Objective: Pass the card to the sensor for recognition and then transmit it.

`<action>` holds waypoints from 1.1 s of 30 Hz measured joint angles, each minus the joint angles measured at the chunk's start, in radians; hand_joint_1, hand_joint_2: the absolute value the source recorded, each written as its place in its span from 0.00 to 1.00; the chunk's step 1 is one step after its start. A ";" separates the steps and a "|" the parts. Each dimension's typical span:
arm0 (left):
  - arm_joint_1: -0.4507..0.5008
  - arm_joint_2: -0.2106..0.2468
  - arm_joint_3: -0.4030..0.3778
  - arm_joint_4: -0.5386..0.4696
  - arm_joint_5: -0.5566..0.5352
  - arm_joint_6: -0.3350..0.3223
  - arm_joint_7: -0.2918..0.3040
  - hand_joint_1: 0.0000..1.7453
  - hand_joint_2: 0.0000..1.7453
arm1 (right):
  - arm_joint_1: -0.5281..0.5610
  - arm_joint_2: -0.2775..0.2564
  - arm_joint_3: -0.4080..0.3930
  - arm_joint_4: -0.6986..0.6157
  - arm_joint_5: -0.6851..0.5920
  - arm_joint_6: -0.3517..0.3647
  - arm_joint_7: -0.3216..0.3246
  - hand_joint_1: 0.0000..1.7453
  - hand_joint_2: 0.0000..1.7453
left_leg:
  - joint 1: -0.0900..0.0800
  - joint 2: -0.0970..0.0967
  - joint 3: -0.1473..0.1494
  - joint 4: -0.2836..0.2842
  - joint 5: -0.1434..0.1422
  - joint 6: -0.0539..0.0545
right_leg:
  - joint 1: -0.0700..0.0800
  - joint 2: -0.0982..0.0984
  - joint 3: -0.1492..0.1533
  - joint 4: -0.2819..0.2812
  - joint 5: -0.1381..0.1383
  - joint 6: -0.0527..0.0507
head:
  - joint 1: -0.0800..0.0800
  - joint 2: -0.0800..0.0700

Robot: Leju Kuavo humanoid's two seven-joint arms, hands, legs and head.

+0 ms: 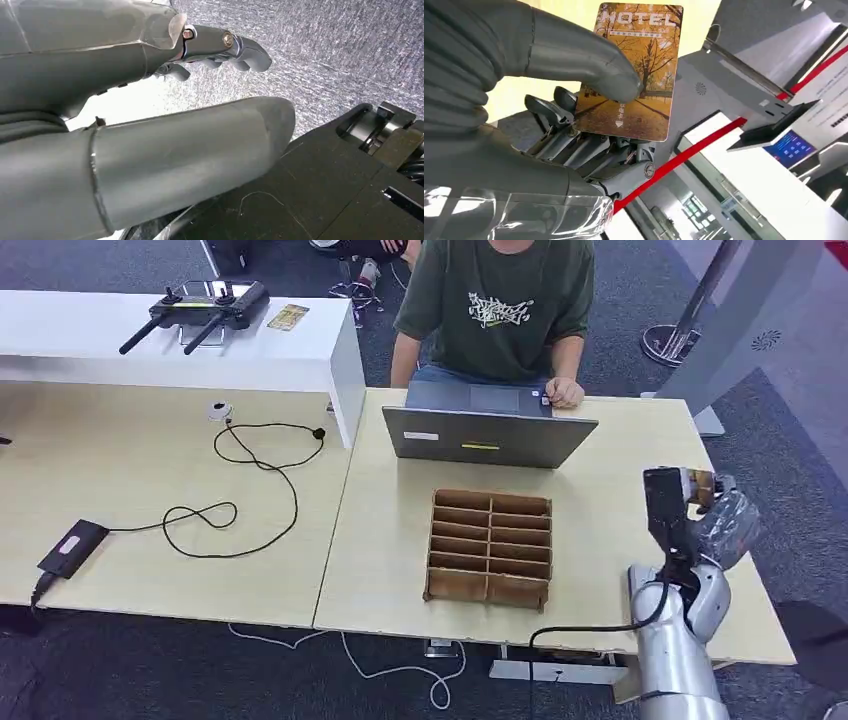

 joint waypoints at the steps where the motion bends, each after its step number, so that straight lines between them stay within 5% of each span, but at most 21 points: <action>1: 0.000 0.000 0.000 0.000 -0.002 0.000 -0.001 0.00 0.00 | 0.006 0.000 -0.003 -0.005 -0.001 0.000 0.000 1.00 1.00 | 0.000 0.000 0.000 0.000 0.000 0.000 | 0.000 0.000 0.000 0.000 0.000 0.000 | 0.000 0.000; 21: 0.000 -0.002 0.000 0.000 -0.016 0.000 -0.005 0.00 0.00 | 0.083 -0.001 -0.052 -0.101 -0.019 0.008 0.011 1.00 1.00 | 0.000 0.000 0.000 0.000 0.000 0.000 | 0.000 0.000 0.000 0.000 0.000 0.000 | 0.000 0.000; 33: 0.000 -0.004 0.000 0.000 -0.013 0.000 0.003 0.00 0.00 | 0.165 -0.001 -0.100 -0.163 -0.111 0.090 0.009 1.00 1.00 | 0.000 0.000 0.000 0.000 0.000 0.000 | 0.000 0.000 0.000 0.000 0.000 0.000 | 0.000 0.000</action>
